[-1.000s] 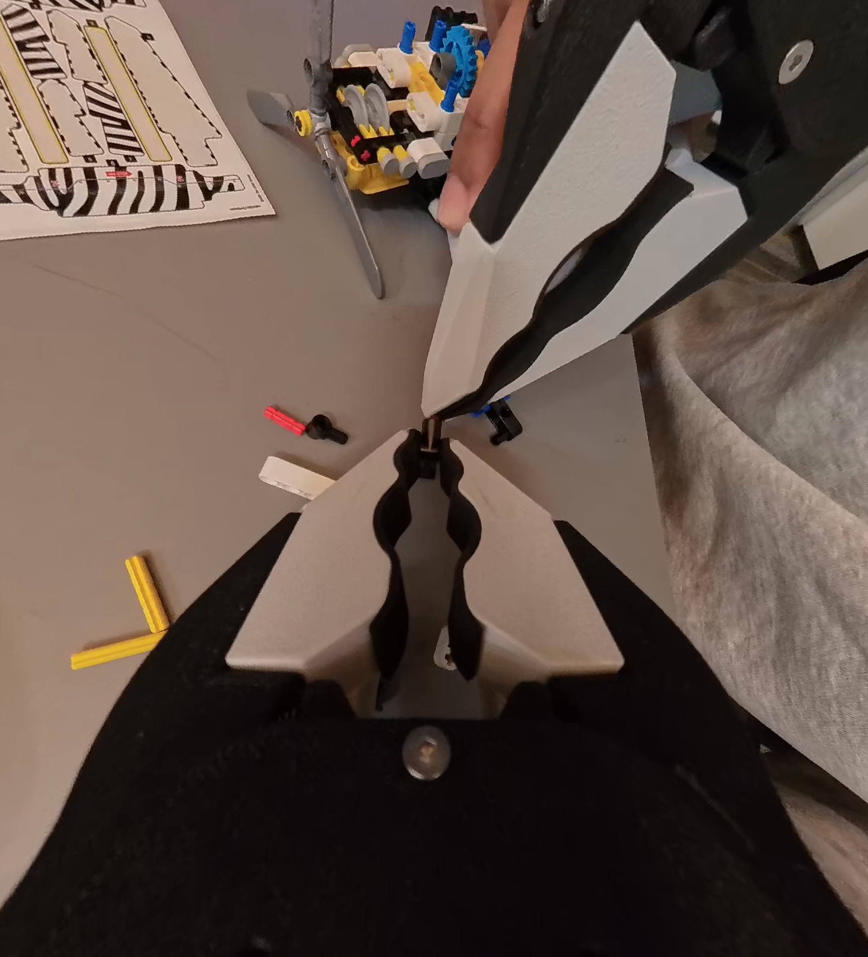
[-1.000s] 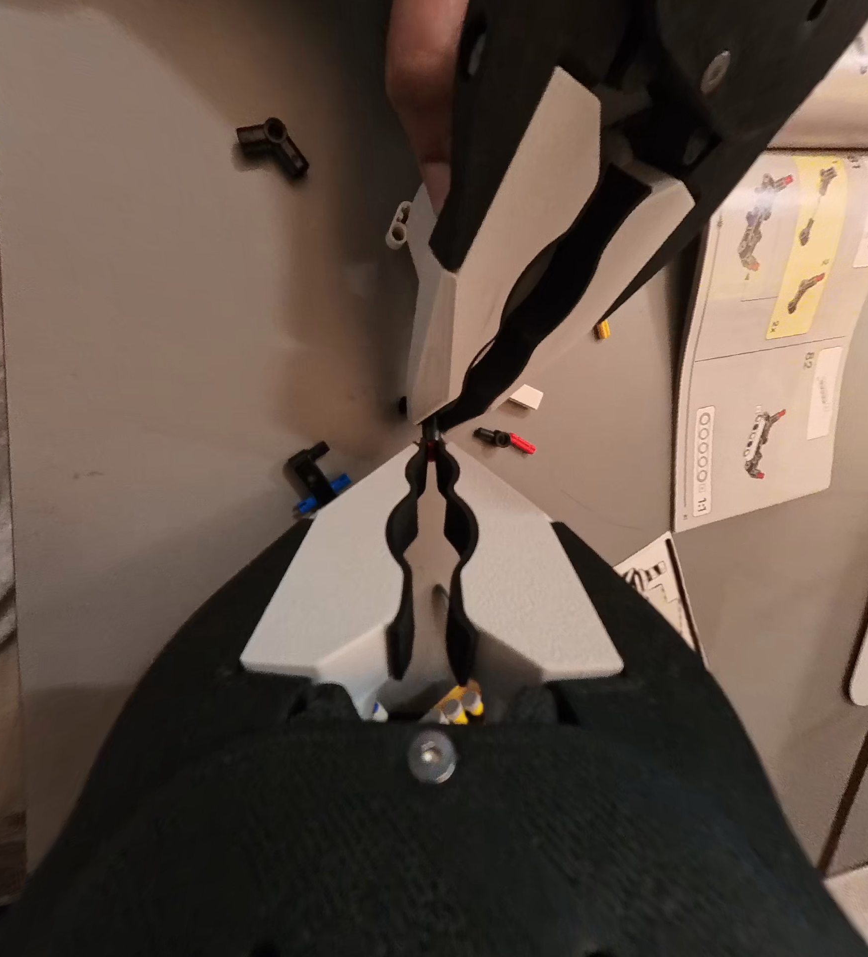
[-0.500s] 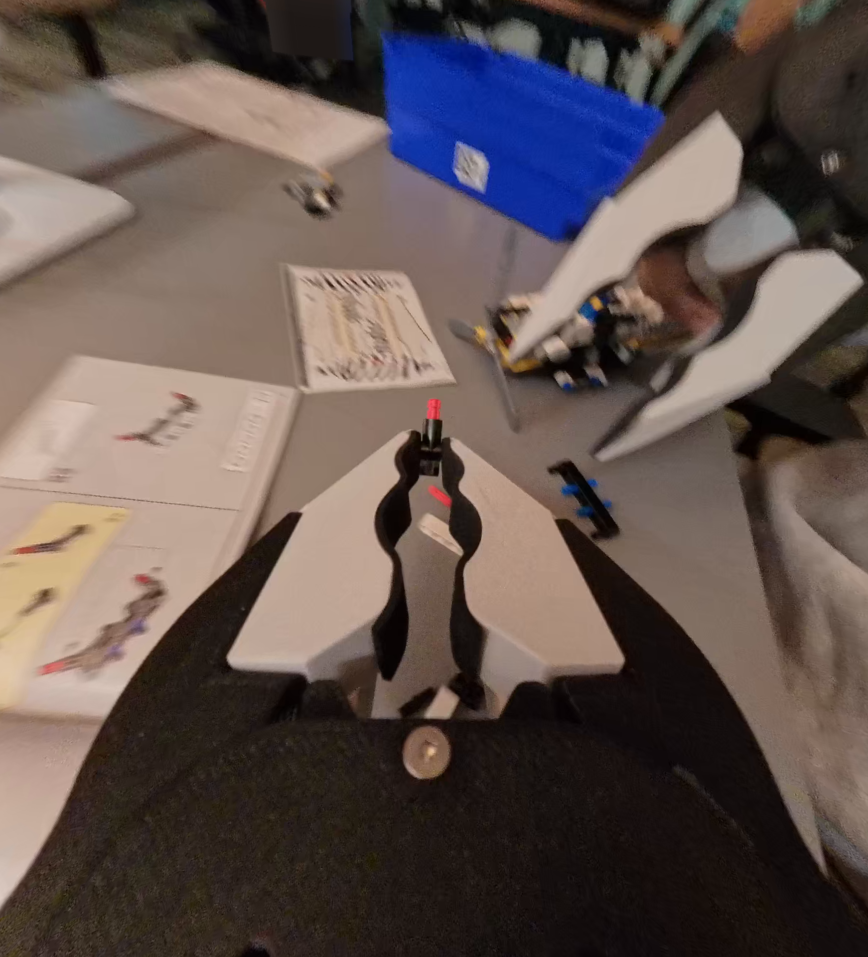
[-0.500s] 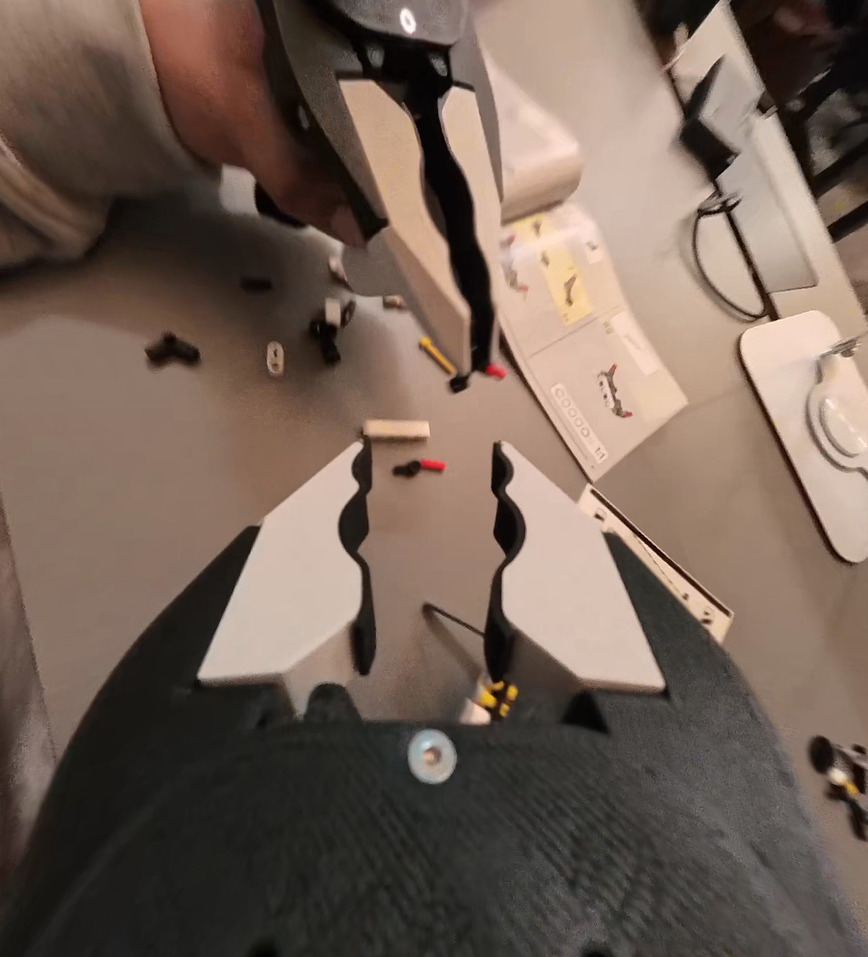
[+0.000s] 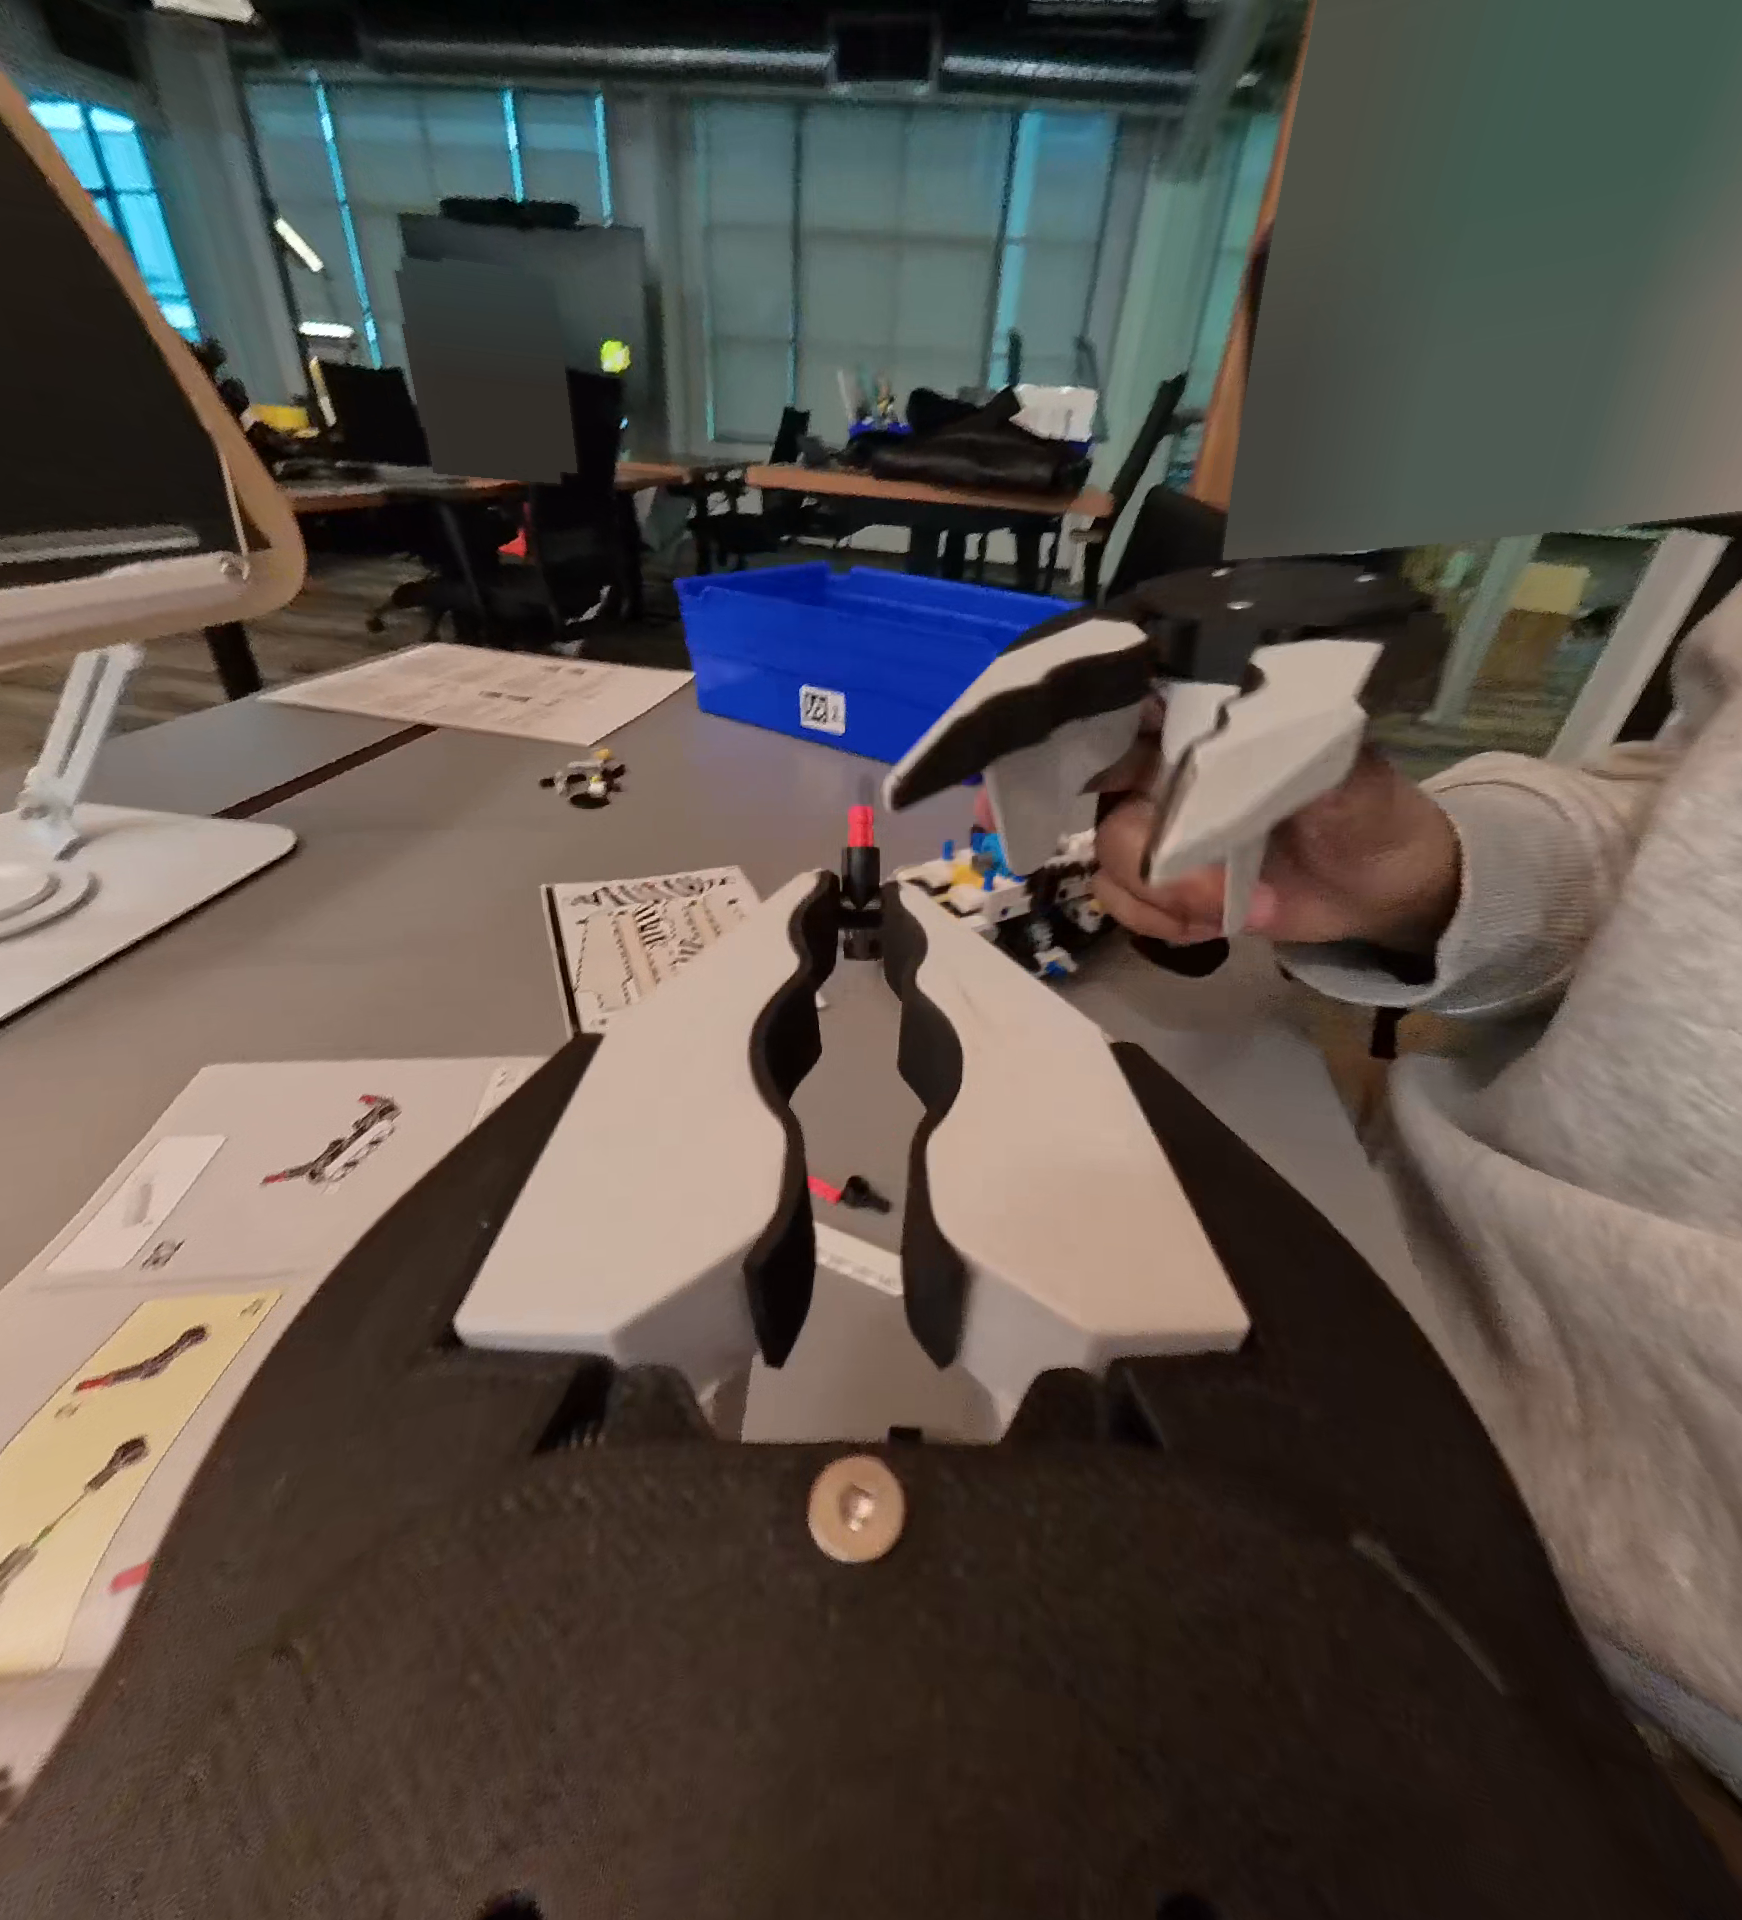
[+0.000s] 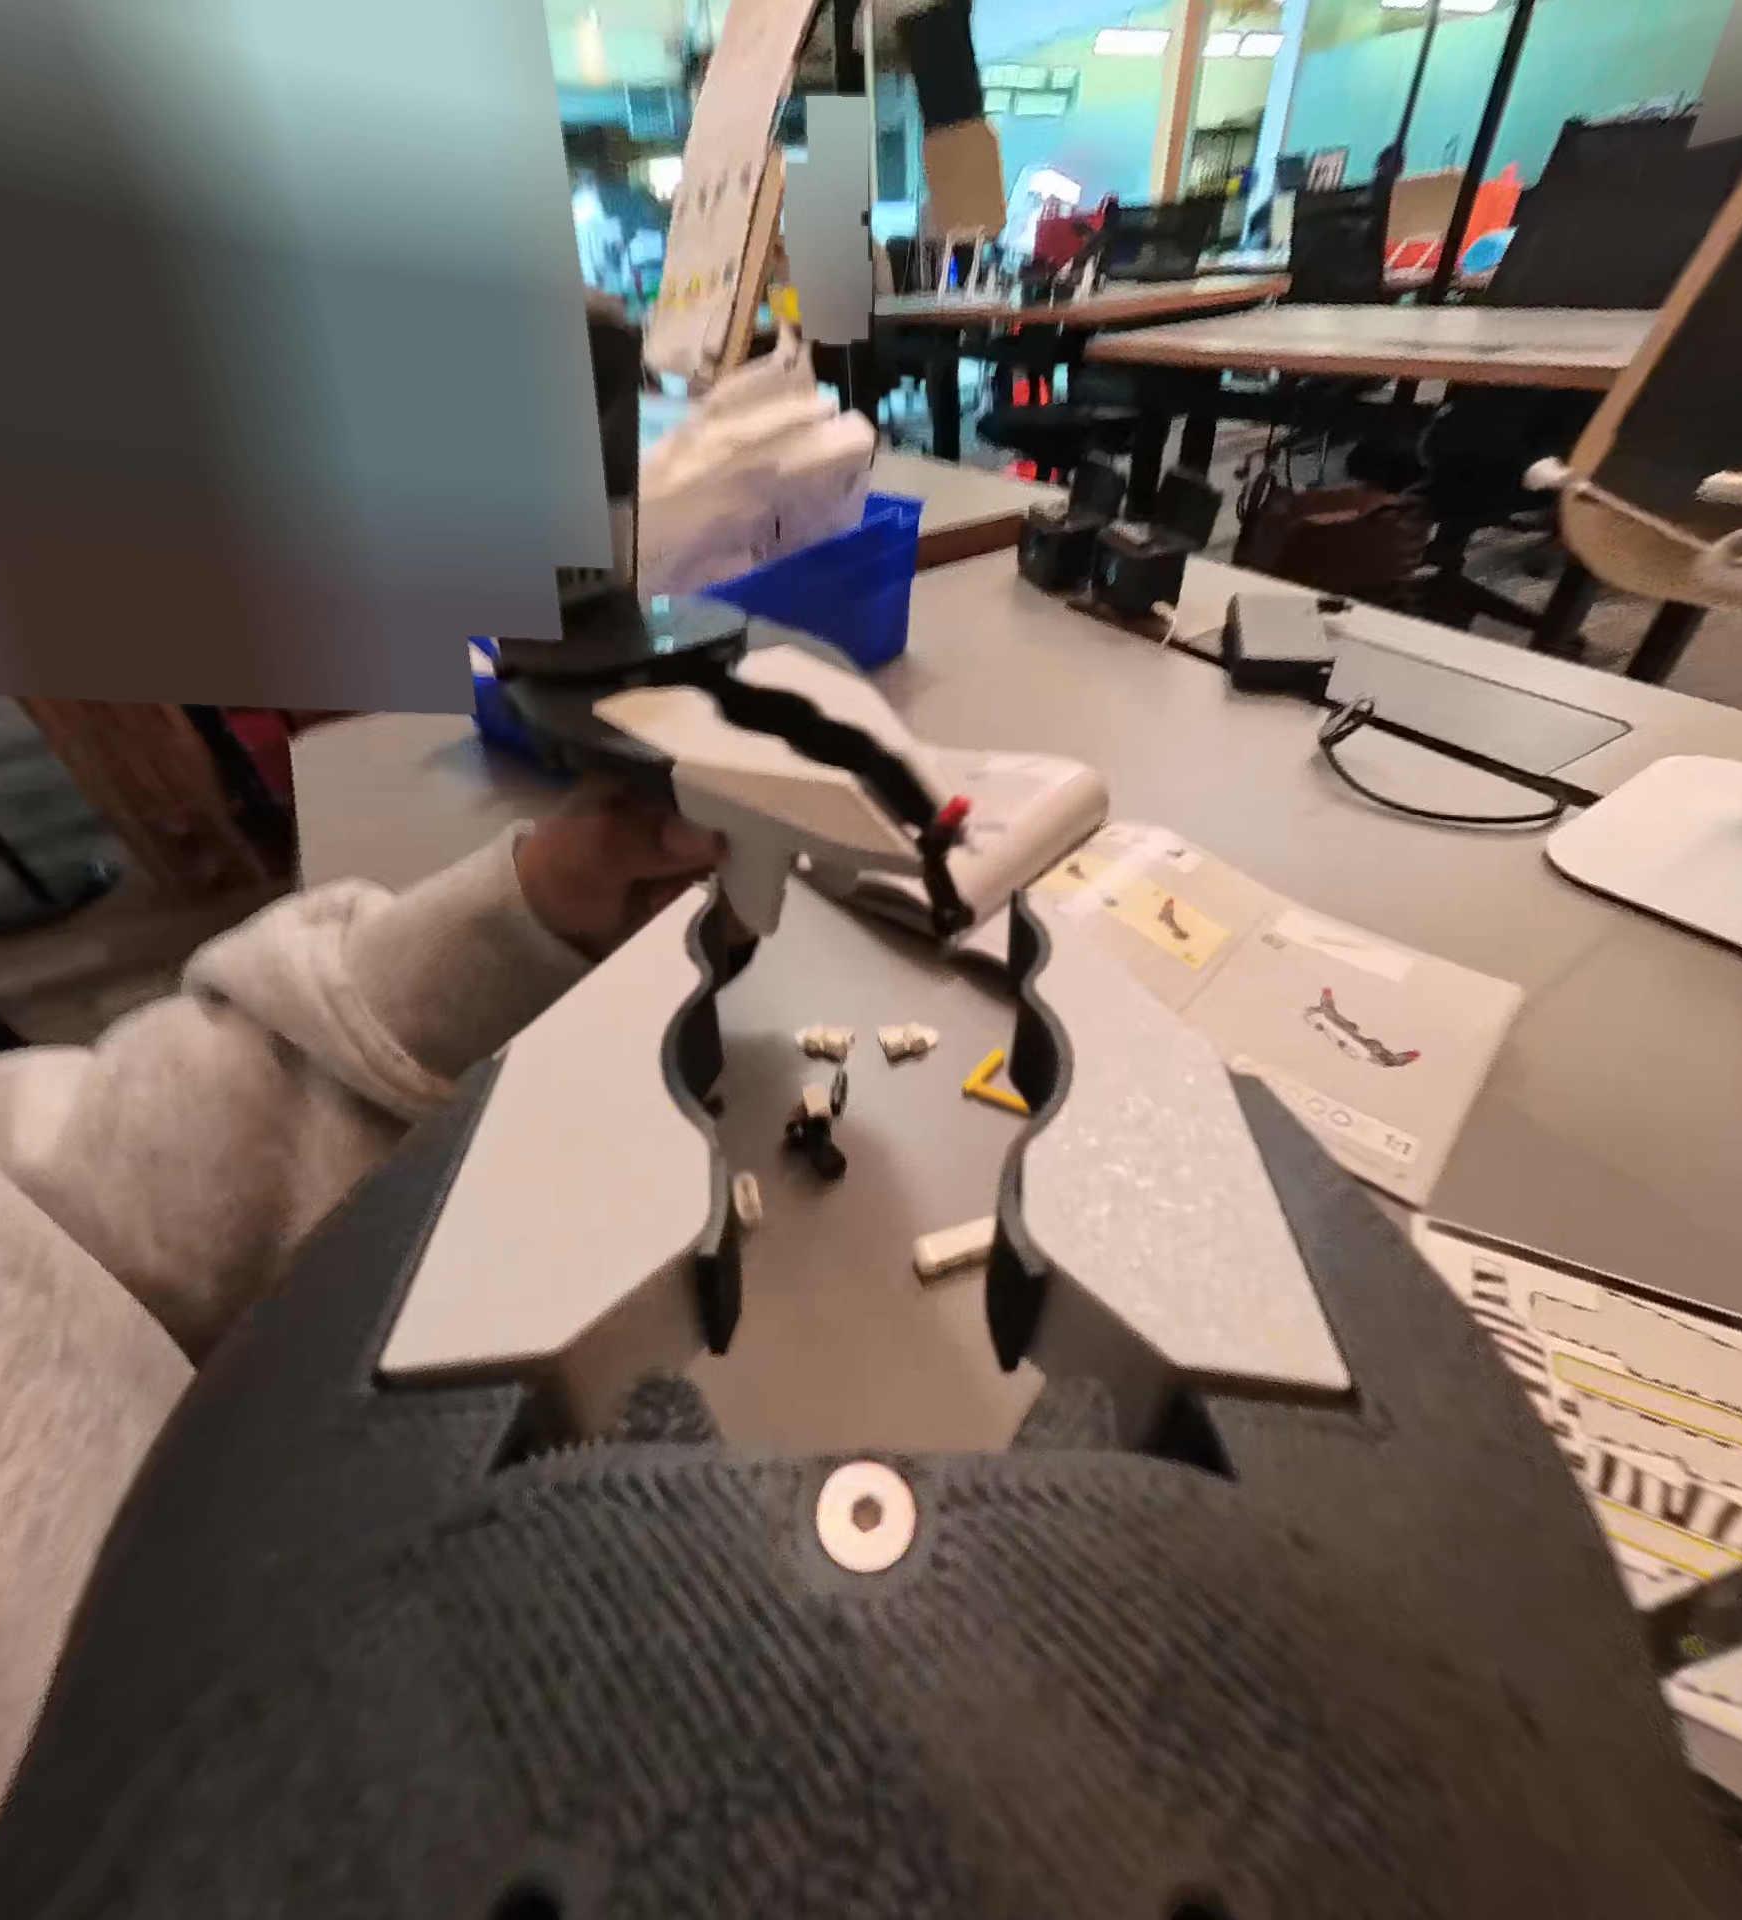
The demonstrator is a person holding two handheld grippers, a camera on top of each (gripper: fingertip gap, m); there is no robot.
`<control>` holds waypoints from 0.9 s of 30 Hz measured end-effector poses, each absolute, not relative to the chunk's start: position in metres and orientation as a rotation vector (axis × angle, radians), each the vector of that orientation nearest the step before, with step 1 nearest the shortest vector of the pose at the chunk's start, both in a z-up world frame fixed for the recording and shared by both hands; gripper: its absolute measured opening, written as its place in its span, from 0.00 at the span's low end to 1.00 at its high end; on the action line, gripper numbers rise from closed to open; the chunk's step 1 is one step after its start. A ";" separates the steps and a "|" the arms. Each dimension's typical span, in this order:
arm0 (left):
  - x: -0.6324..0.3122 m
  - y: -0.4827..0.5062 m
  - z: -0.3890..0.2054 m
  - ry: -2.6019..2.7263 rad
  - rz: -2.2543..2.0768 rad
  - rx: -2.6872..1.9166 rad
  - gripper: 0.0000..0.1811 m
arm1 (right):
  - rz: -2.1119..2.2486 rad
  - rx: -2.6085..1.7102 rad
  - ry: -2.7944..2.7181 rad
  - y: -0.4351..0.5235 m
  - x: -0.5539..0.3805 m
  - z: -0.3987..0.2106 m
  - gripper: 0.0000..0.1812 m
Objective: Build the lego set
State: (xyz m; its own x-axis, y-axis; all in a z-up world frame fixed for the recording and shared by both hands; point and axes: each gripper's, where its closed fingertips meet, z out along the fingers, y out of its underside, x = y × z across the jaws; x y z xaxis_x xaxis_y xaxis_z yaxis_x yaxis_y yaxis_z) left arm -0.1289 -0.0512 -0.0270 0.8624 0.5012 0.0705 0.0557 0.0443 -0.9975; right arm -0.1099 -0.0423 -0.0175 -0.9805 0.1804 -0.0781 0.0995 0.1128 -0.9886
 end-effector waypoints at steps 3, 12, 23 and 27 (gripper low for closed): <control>-0.122 -0.050 -0.022 -0.423 0.328 -1.476 0.03 | 2.286 -0.421 -2.272 -0.037 -0.108 -0.002 0.31; -0.112 -0.037 -0.014 -0.336 0.317 -1.461 0.03 | 2.725 -0.707 -2.394 -0.033 -0.103 0.003 0.31; -0.104 -0.022 -0.014 -0.256 0.300 -1.474 0.02 | 2.865 -1.249 -2.667 -0.037 -0.101 -0.009 0.37; -0.105 -0.020 -0.015 -0.237 0.337 -1.482 0.03 | 3.058 -1.399 -2.585 -0.034 -0.105 -0.009 0.26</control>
State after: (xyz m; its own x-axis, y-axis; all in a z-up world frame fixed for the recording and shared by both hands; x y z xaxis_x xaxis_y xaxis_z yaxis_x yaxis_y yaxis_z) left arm -0.1048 -0.0196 -0.0148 0.9305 0.3629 -0.0500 -0.0754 0.0559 -0.9956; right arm -0.1055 -0.0336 -0.0090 -0.2953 -0.3503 -0.8889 0.9348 0.0864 -0.3446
